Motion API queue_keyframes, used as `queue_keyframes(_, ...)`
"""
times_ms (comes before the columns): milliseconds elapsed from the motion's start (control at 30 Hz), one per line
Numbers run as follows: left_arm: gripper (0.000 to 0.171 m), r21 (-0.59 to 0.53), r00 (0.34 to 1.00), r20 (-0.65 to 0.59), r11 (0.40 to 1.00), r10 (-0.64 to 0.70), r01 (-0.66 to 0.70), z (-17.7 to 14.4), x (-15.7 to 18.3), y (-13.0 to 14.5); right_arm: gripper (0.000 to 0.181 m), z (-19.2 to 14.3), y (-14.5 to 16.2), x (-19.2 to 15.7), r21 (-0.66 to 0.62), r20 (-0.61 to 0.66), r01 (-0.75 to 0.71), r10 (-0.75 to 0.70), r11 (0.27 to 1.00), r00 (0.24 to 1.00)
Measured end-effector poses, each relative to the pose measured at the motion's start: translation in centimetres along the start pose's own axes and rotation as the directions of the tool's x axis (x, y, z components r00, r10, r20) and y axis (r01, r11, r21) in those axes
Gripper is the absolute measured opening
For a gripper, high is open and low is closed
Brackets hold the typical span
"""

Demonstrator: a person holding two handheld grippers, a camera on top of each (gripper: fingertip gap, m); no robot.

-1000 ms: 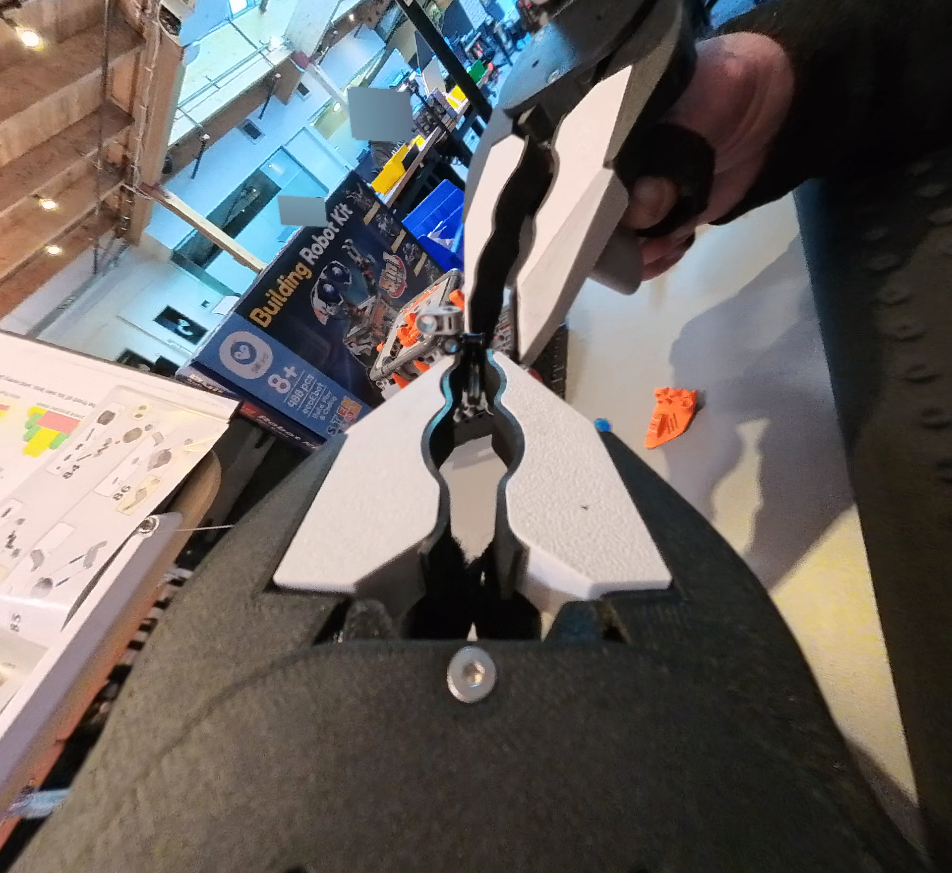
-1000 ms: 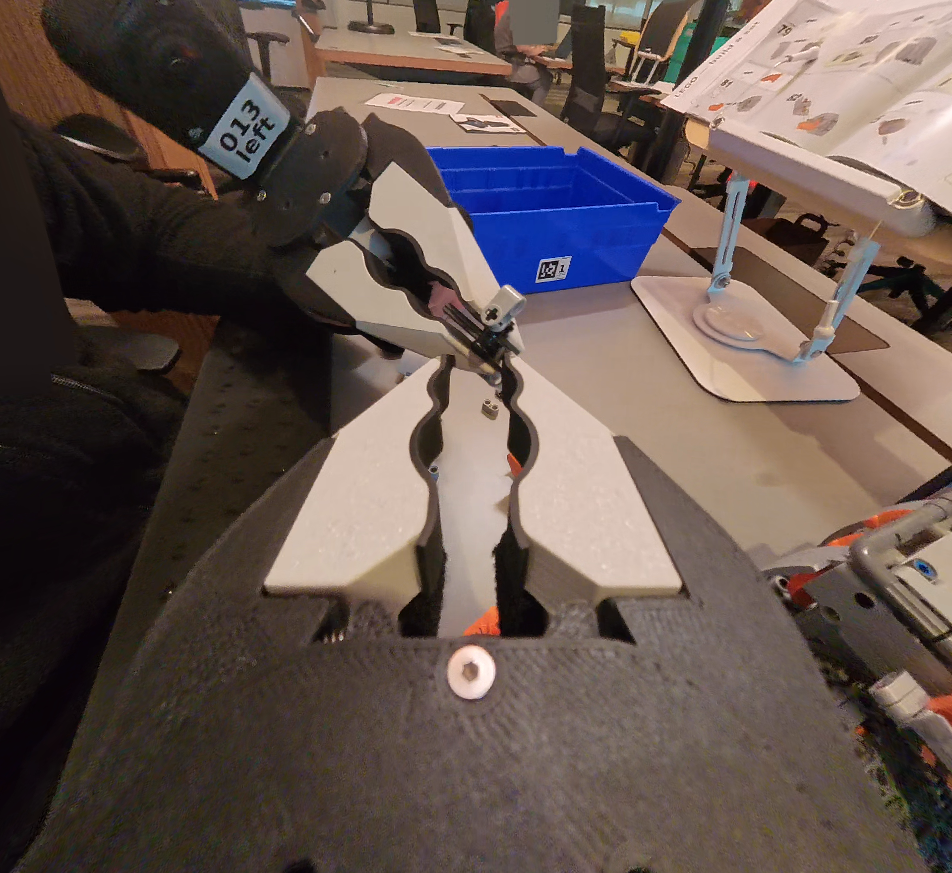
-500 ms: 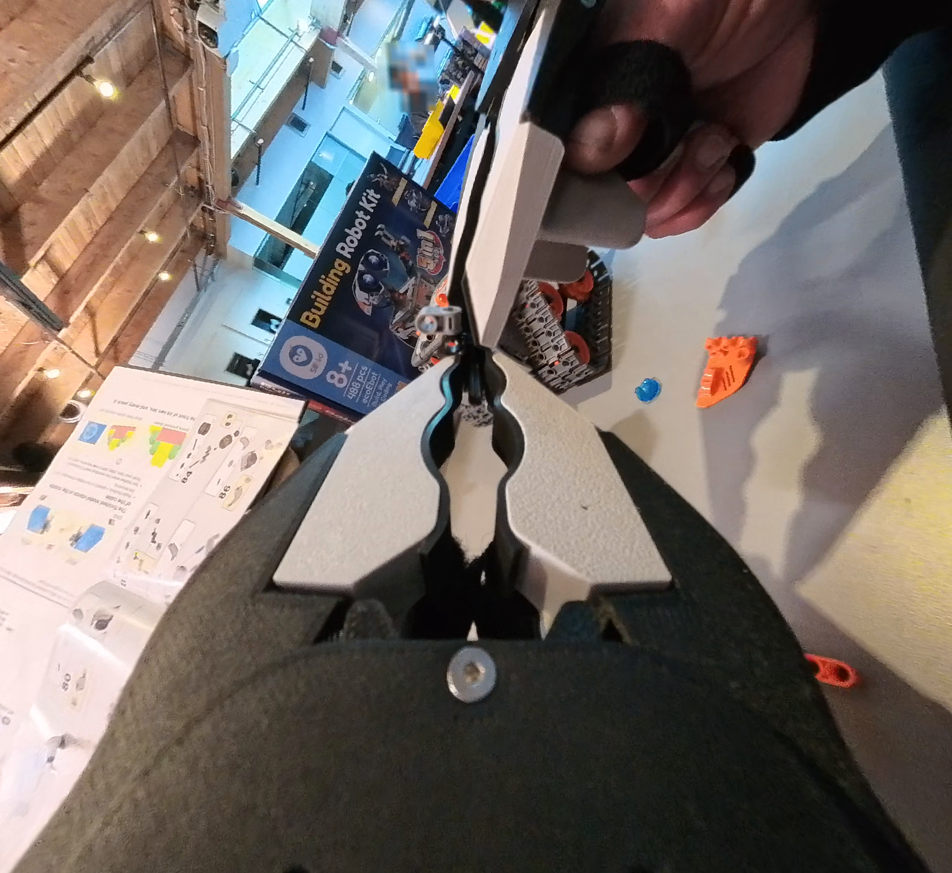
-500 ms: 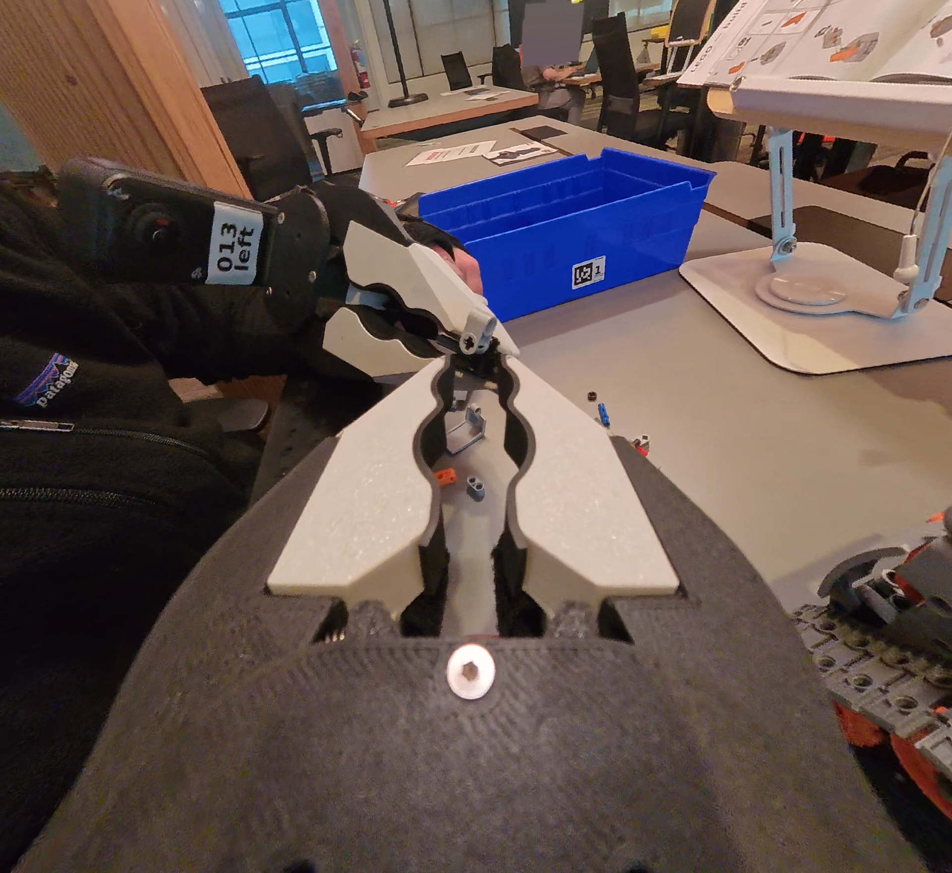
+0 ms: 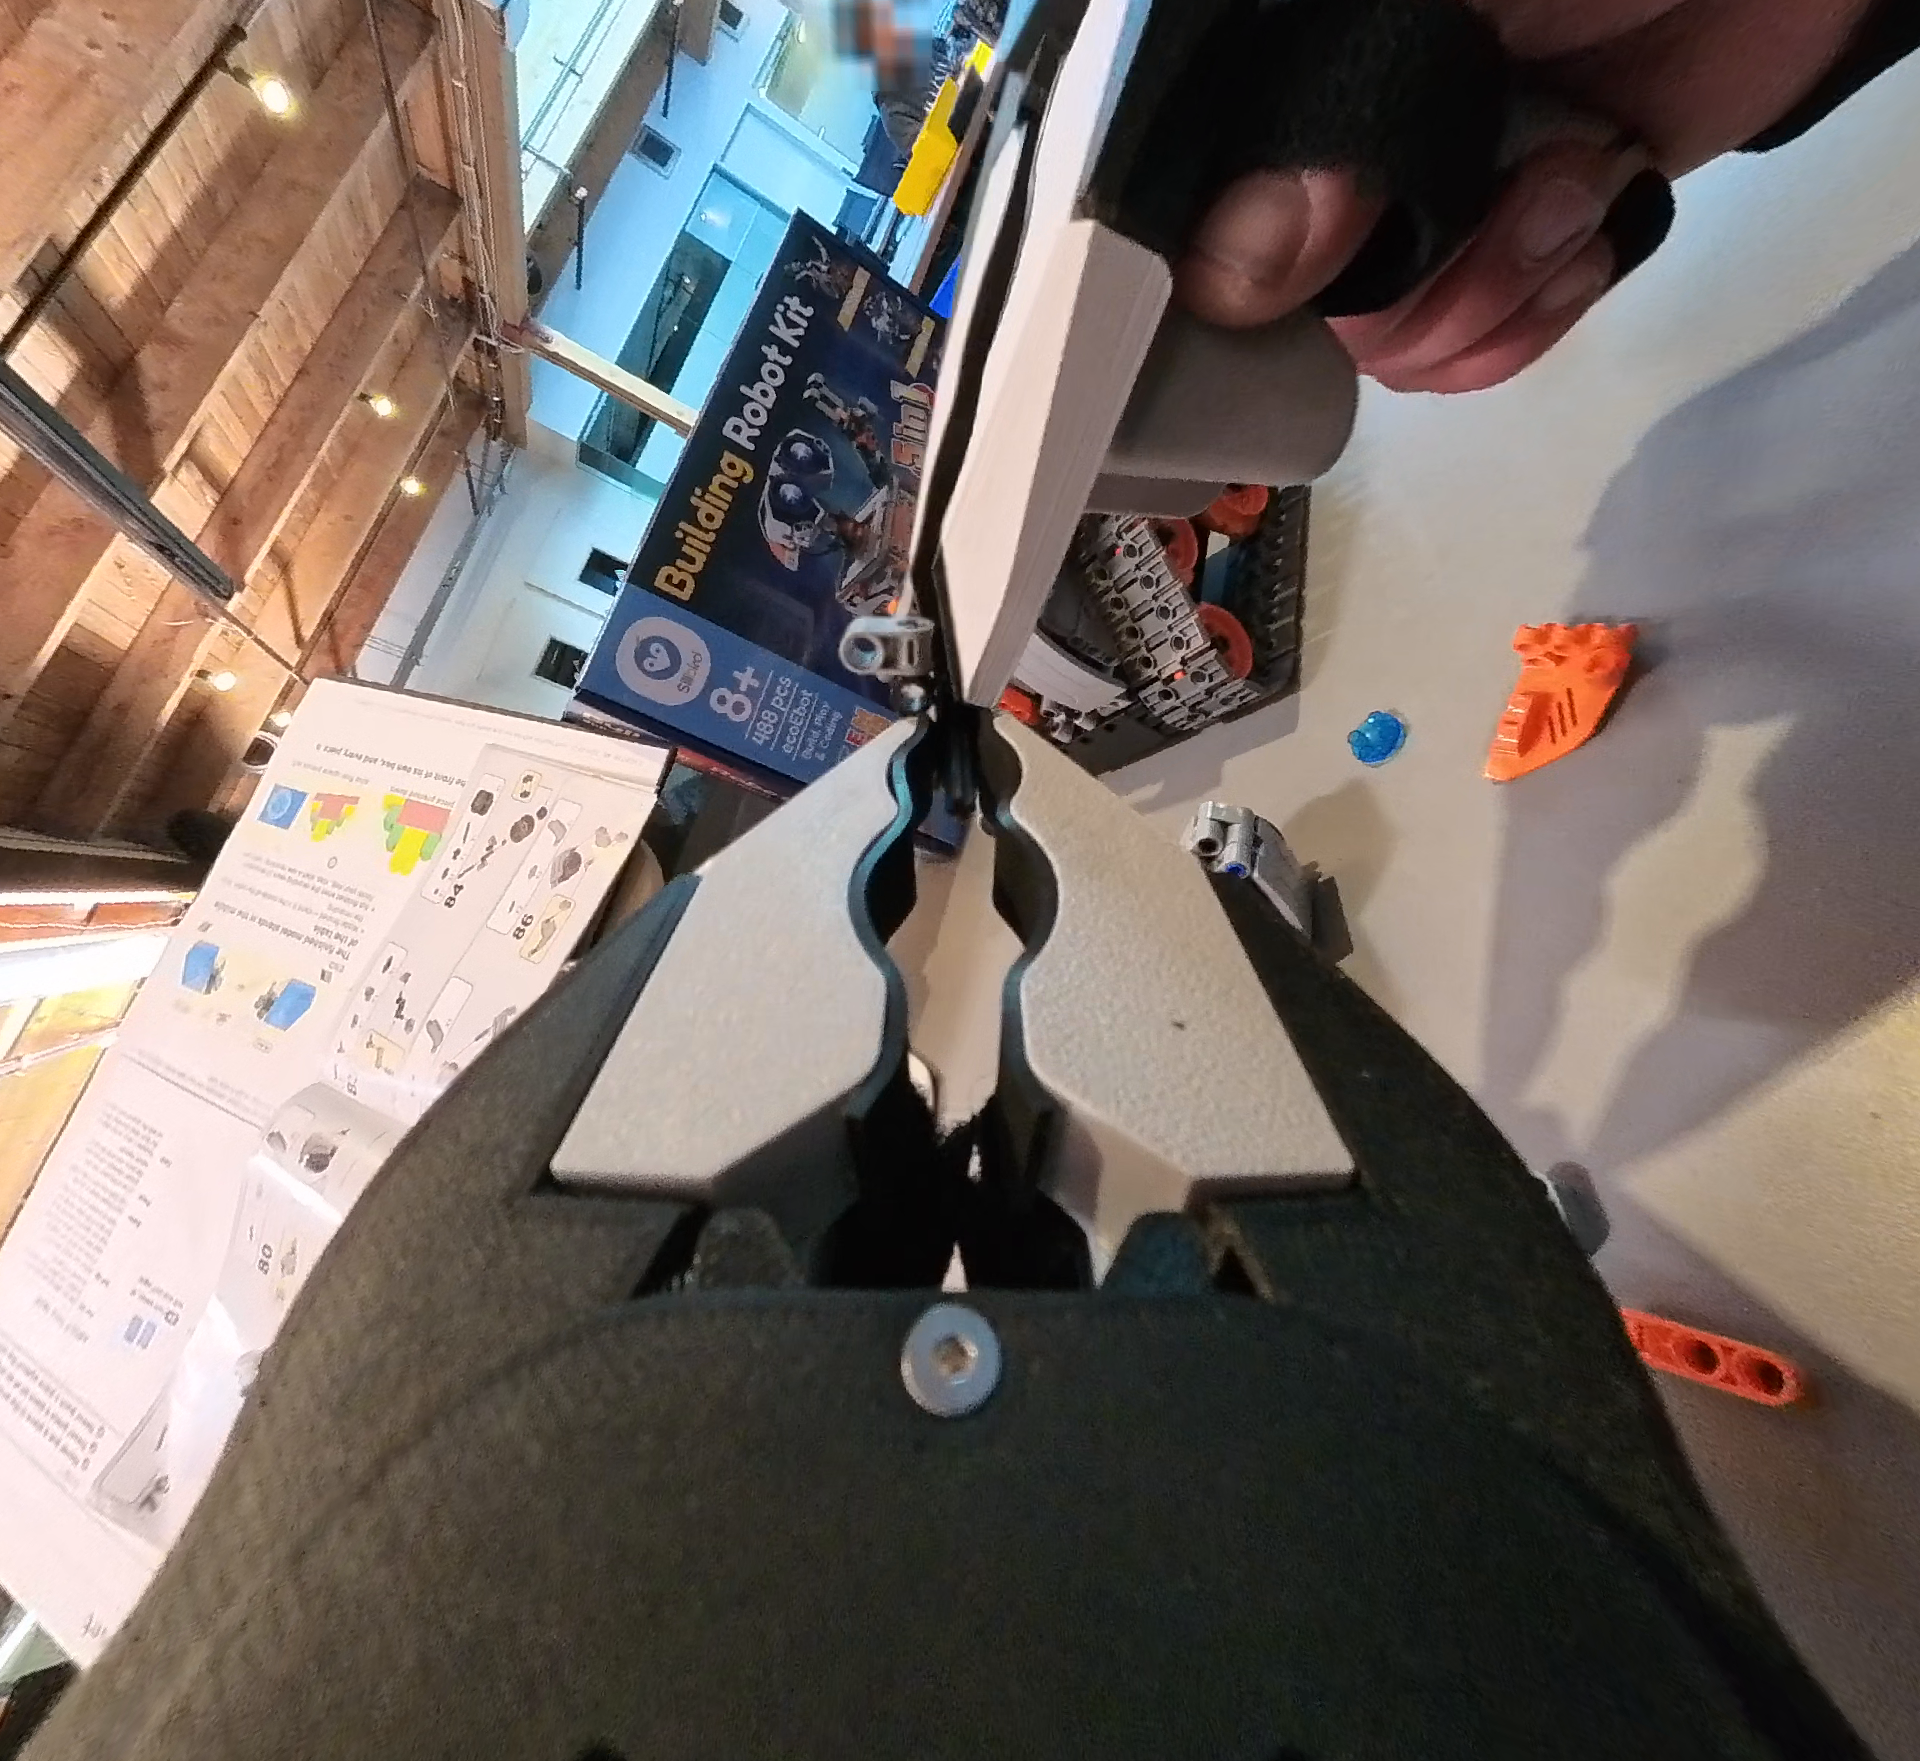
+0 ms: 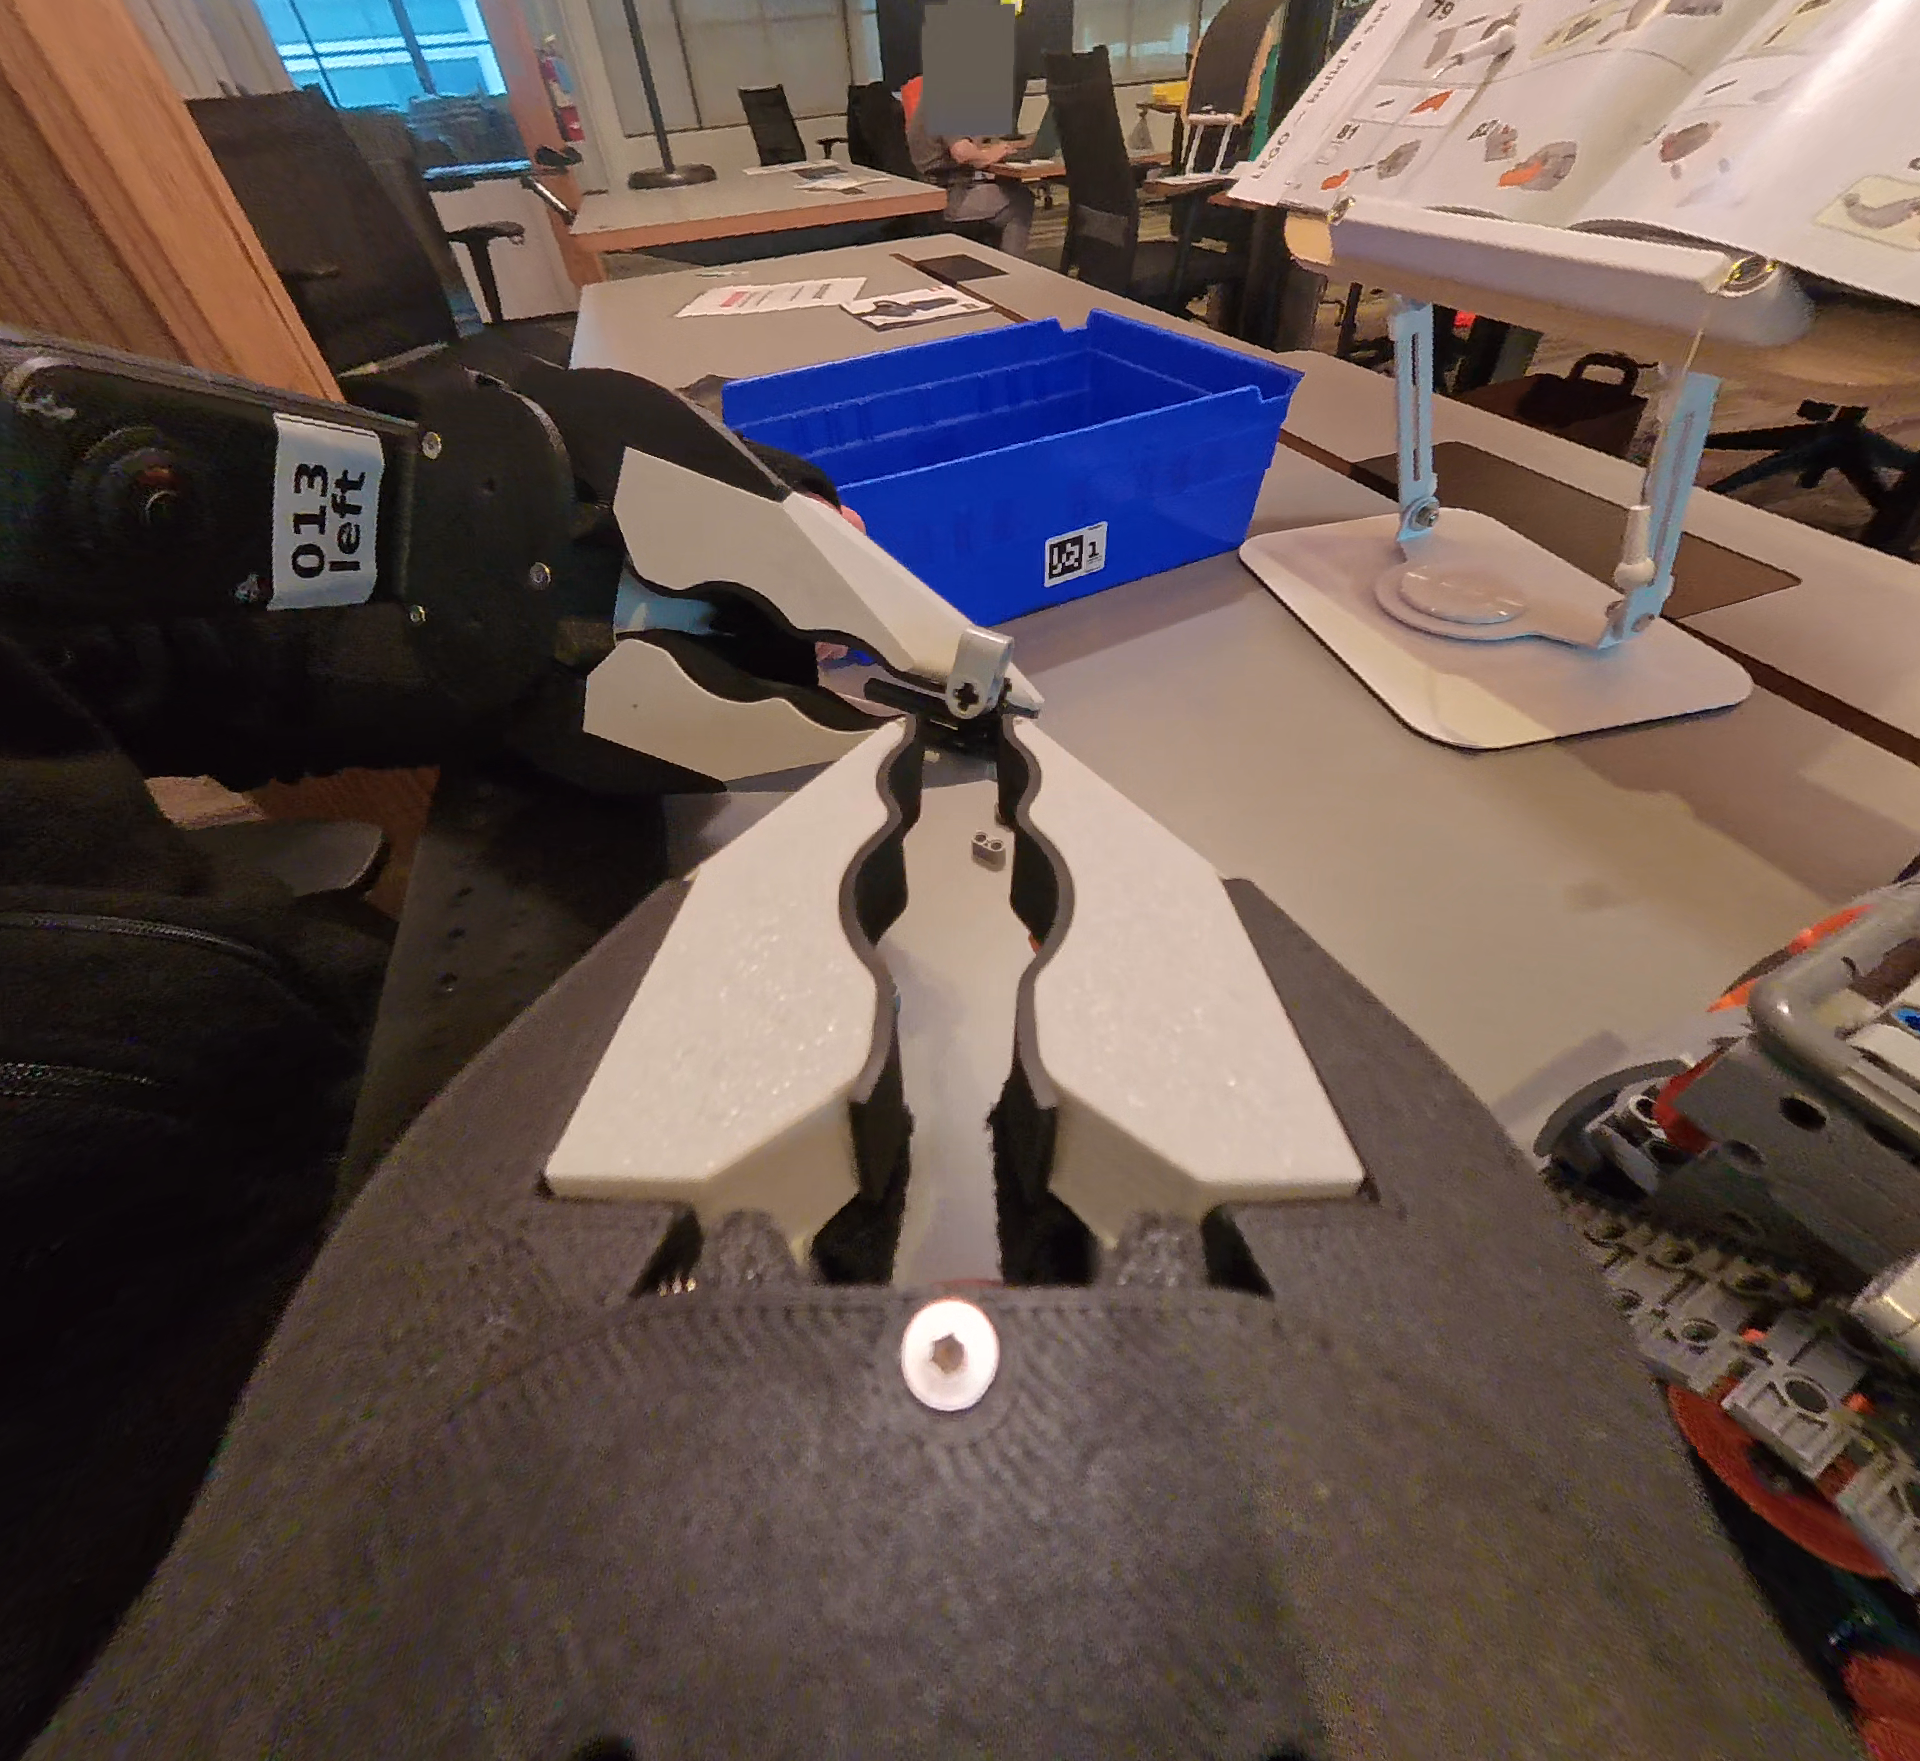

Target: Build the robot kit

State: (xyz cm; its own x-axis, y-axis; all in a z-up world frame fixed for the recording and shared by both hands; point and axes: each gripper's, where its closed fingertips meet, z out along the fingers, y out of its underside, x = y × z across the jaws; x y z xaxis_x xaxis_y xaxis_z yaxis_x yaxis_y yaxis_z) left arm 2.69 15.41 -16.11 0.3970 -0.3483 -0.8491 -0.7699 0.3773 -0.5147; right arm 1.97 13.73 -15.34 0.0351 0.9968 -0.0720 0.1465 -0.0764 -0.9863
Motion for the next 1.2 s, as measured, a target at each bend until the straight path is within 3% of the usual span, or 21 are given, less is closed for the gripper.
queue_keyframes(100, 0.005, 0.008, 1.000, 0.001, 1.000, -0.001, 0.001, -0.1, 0.0, -0.2, 0.004, -0.1, -0.1, 0.1, 0.004, -0.005, 0.010, -0.010, 1.000, 1.000)
queue_keyframes(1000, 0.013, 0.088, 0.993, -0.034, 0.989, -0.114, 0.116, -1.2, -0.8, -0.8, 0.003, -0.8, -1.0, 0.6, 0.088, 0.070, -0.077, 0.071, 0.993, 0.995)
queue_keyframes(1200, 0.004, 0.090, 0.998, -0.041, 0.995, -0.047, 0.051, -1.4, 0.0, -1.1, 0.003, -0.6, -0.6, 0.5, 0.066, 0.086, -0.100, 0.094, 0.993, 0.992)
